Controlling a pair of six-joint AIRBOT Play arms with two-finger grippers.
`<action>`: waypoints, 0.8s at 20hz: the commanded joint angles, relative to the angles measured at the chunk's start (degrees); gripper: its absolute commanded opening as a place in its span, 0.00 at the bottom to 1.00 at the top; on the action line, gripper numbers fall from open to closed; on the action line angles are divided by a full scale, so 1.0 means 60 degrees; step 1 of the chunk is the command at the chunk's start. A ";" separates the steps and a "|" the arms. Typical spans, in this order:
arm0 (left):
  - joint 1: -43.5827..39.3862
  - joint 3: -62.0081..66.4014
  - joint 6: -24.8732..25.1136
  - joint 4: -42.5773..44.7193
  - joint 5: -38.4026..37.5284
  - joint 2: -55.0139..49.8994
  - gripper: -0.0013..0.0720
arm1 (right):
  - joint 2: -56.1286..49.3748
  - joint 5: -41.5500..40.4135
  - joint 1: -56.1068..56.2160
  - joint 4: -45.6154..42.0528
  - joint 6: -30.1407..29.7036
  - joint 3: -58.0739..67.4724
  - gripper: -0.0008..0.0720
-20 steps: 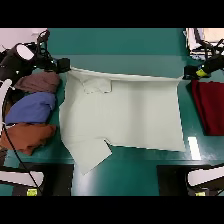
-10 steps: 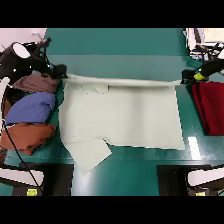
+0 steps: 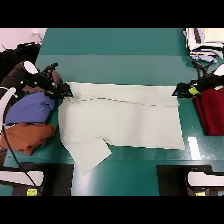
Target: Fold the shirts.
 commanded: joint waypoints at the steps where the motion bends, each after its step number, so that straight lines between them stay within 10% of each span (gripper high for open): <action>1: 0.0011 -0.0645 -0.0226 0.0776 -0.0747 0.1275 0.84 | 0.0958 0.0754 -0.0401 0.0251 0.0004 -0.0229 0.58; 10: 0.0011 -0.7493 -0.1606 0.0557 -0.1628 0.7453 0.84 | 0.3115 0.0645 -0.1009 0.0270 0.0004 -0.0226 0.58; 16: 0.0011 -0.9133 -0.1723 -0.0896 -0.1133 0.8473 0.84 | 0.3129 0.0681 -0.0656 0.0313 0.0004 -0.0226 0.58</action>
